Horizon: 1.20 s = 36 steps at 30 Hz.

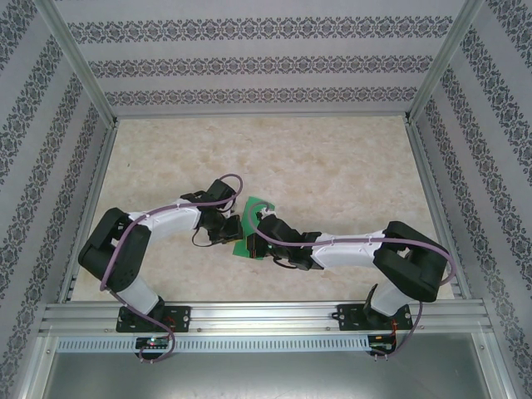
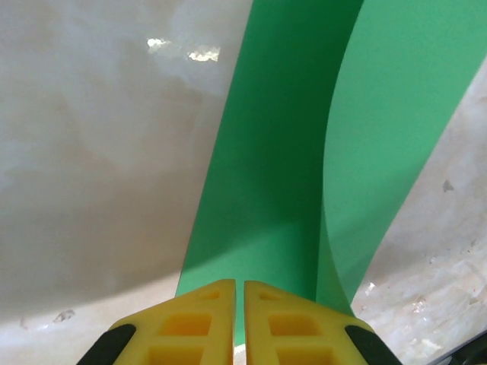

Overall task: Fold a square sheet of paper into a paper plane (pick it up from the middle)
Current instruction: Fold the triangle a second time at the center of the table.

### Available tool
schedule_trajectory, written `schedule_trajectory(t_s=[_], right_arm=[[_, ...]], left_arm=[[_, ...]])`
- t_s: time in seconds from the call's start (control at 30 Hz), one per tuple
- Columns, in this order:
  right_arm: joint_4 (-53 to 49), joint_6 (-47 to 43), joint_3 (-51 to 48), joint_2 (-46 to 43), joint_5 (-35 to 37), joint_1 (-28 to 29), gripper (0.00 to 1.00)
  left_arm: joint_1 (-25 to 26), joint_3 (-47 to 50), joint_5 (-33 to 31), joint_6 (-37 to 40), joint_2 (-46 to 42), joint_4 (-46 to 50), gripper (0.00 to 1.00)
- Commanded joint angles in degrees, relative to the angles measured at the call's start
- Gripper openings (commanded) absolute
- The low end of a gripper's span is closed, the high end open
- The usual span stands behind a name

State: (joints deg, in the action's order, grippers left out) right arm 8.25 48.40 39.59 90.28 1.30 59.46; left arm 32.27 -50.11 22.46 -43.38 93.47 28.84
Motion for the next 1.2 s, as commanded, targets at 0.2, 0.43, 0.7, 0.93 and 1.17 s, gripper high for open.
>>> schedule_trajectory(t_s=[0.2,0.43,0.7,0.93,1.17], right_arm=[[0.25,-0.27,1.58,1.24,-1.43,-0.40,0.04],[-1.21,-0.97,1.78,1.04,-1.46,-0.92,0.04],[-4.59,-3.37,1.76,-1.12,-1.72,-3.03,0.05],[-7.54,-7.67,3.16,-0.66,-6.51,-7.51,0.06],[-14.00,-14.33,7.16,1.55,-11.75,-10.83,0.07]], left_arm=[[-0.45,1.01,2.72,-1.27,2.01,-4.90,0.12],[-0.39,2.42,0.98,-1.54,3.07,-5.39,0.11],[-0.42,2.36,-1.10,-0.92,3.74,-4.28,0.11],[-0.46,2.21,-2.62,-0.15,3.86,-3.40,0.11],[-0.39,1.87,-3.38,0.20,3.74,-2.32,0.11]])
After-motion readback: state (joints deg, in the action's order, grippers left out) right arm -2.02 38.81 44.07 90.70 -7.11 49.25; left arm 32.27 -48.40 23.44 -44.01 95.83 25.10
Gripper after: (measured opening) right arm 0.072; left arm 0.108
